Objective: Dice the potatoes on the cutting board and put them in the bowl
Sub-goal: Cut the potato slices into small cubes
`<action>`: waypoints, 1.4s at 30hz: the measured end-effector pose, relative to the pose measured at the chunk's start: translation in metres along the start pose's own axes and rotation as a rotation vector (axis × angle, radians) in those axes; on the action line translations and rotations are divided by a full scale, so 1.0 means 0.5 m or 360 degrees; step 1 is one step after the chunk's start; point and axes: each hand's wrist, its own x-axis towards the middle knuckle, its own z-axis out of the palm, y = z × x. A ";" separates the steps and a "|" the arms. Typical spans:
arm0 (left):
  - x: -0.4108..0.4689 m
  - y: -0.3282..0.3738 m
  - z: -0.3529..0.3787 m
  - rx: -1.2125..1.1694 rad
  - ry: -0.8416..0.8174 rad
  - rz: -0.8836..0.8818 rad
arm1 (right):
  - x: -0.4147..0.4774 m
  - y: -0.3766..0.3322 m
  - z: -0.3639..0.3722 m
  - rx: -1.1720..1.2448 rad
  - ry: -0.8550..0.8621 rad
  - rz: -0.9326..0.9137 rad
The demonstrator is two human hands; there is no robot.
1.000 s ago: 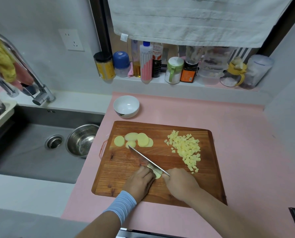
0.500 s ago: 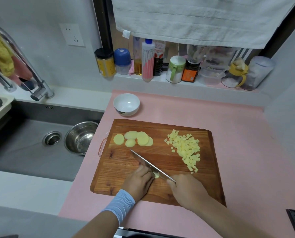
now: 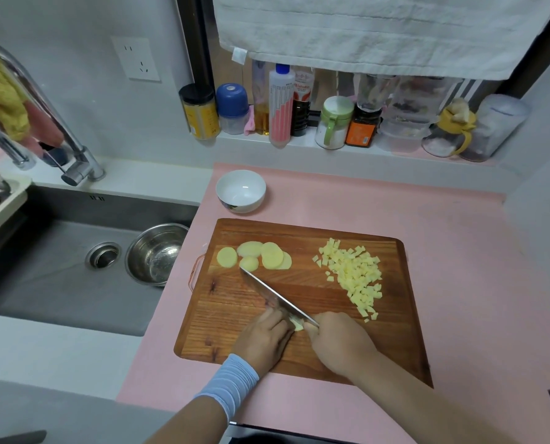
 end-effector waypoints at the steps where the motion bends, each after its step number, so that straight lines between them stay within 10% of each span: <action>1: 0.000 -0.001 0.001 -0.0007 0.0006 0.0001 | 0.000 -0.002 -0.002 0.0001 -0.0007 0.0001; 36: -0.002 -0.006 -0.029 -0.0287 -0.0066 -0.0014 | 0.010 -0.001 -0.027 0.0093 -0.0081 0.0000; 42: 0.062 -0.035 -0.143 -0.0180 0.0555 -0.0754 | -0.014 0.033 -0.081 0.0014 0.0084 -0.0147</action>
